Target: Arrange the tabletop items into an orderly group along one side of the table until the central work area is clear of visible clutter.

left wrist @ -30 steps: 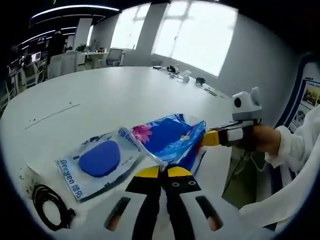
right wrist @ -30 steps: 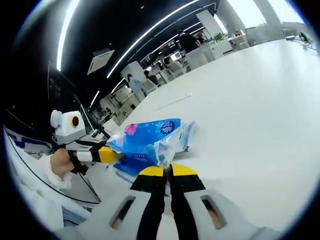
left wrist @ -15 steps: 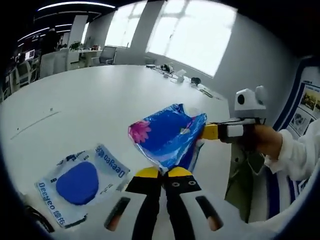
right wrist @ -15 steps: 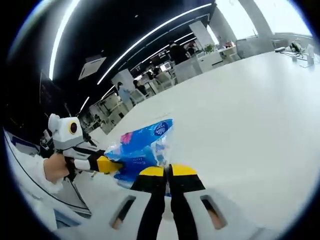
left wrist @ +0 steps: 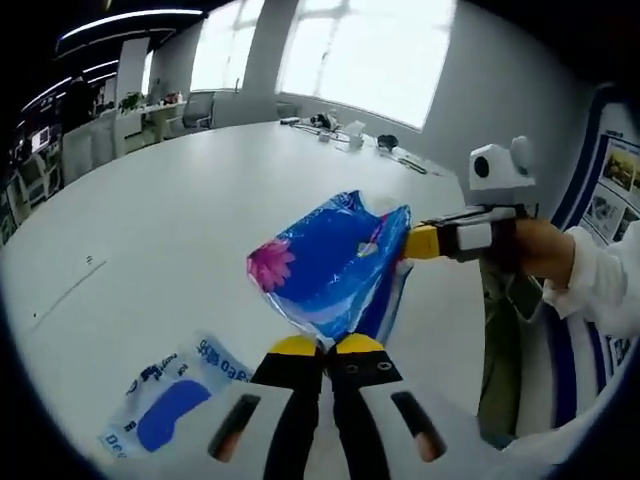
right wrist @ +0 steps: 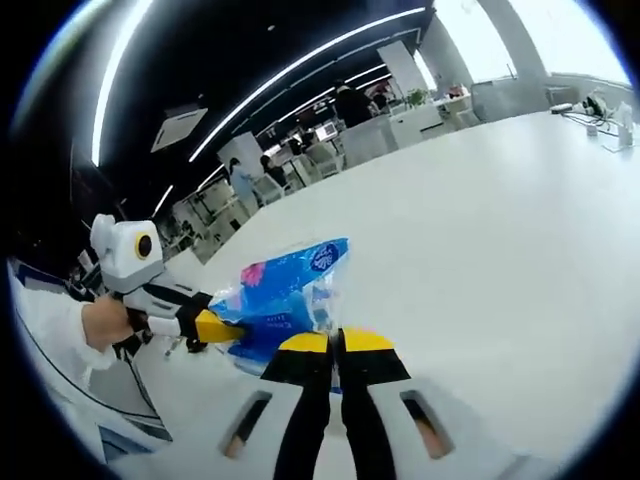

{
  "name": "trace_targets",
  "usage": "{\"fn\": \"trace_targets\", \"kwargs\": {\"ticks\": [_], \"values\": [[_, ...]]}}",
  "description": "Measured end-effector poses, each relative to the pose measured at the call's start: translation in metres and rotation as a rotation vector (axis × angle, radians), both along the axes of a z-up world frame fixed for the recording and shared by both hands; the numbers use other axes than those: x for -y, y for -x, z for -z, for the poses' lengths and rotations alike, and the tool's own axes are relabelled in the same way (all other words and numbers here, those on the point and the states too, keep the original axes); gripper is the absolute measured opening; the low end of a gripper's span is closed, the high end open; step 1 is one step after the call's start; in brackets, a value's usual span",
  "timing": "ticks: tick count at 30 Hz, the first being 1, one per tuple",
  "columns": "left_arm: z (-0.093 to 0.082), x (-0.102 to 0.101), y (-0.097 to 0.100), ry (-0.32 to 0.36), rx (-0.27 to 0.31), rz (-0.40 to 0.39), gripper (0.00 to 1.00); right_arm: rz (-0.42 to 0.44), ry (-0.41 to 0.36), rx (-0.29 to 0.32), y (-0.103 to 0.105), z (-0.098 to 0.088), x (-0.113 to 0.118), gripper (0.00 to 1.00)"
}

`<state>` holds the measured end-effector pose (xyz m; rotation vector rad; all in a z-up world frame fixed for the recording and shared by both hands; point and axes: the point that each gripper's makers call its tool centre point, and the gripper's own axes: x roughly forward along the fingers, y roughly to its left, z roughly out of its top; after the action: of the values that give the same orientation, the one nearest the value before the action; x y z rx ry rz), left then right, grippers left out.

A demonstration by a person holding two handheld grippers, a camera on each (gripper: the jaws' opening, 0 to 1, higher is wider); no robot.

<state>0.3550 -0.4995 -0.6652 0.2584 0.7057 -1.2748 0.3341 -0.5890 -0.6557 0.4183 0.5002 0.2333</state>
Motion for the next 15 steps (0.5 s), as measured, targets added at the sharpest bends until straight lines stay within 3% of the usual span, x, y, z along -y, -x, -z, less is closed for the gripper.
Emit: {"fn": "trace_targets", "kwargs": {"ticks": [12,15], "values": [[0.039,0.0,-0.021,-0.127,0.037,0.043,0.0,-0.022,0.012,-0.096,-0.024,0.037,-0.001,0.0],[0.051,0.0,-0.026,-0.174,0.089,0.093,0.01,-0.025,0.035,-0.132,-0.031,0.051,0.0,0.0]]}}
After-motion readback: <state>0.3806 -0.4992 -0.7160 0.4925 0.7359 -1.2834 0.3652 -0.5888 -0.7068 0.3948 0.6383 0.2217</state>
